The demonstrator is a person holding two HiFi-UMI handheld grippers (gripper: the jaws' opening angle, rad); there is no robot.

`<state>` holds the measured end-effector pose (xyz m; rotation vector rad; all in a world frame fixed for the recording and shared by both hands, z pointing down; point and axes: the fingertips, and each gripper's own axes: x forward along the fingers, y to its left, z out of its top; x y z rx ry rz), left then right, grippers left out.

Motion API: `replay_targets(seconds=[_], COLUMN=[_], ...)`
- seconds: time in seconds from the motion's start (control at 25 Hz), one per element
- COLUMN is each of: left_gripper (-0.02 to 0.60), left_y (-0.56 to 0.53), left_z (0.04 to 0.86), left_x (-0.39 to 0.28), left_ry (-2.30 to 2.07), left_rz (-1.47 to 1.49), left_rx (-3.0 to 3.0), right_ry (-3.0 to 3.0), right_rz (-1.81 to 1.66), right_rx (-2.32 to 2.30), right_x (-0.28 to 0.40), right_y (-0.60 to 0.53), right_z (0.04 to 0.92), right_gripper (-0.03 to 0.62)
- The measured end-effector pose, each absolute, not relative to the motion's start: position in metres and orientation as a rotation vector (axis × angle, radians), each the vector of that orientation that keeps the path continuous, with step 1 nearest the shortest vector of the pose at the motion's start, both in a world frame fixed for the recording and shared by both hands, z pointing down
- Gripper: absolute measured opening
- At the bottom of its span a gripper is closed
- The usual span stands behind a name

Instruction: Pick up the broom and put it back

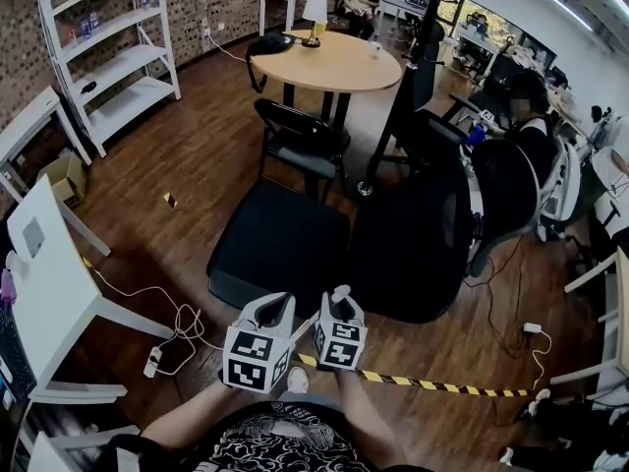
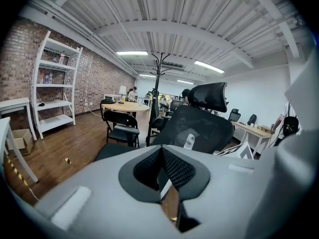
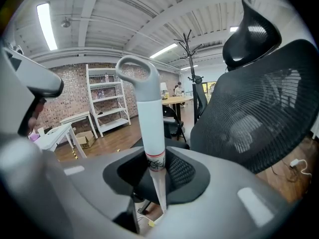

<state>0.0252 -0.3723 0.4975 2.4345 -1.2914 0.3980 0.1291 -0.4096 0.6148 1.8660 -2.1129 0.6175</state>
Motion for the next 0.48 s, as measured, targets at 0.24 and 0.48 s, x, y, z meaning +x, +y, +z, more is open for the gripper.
replay_targets(seconds=[0.24,0.48], left_gripper=[0.005,0.005], left_y=[-0.3774,-0.3767], left_z=[0.5004,0.4997], left_x=[0.0239,0.025], left_ry=[-1.293,-1.288], left_rz=[0.397,0.397], left_rx=[2.428,2.424], right_ry=[-2.102,-2.089], right_rz=[0.608,0.64], right_rx=[1.887,1.877], right_x=[0.1363,0.1395], right_y=[-0.4181,-0.4164], right_z=[0.6148,0.6185], right_gripper=[0.101,0.112])
